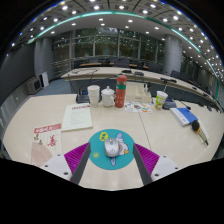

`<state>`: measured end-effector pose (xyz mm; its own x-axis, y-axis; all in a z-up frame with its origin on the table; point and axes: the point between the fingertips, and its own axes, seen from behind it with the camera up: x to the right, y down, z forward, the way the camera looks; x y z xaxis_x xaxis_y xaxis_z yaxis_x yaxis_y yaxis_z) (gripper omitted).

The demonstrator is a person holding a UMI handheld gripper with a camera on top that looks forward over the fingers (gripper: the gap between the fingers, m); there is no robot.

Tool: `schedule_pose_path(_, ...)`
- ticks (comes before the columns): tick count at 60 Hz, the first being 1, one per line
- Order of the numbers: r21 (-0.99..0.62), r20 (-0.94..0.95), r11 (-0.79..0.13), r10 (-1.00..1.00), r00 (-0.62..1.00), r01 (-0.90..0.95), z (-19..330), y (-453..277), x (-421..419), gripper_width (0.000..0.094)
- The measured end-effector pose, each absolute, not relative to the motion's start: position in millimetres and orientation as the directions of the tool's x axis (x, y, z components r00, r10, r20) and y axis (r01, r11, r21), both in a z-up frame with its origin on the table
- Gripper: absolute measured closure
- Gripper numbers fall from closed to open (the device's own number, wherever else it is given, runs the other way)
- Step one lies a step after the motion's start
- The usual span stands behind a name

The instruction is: Arrange mouse

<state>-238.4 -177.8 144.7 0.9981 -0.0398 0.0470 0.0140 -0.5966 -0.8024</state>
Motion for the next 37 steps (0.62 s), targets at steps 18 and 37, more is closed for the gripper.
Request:
schedule_pose_path(18, -0.835, 0.075, -0.550, -0.065, 0.995, 0.027, 224.8, -280.0, -240.9, 0.0078)
schedule_pose_path(37, -0.837, 0.073, -0.547, -0.103, 0.992, 0.005, 231.0, -364.6, -244.7, 0.0079)
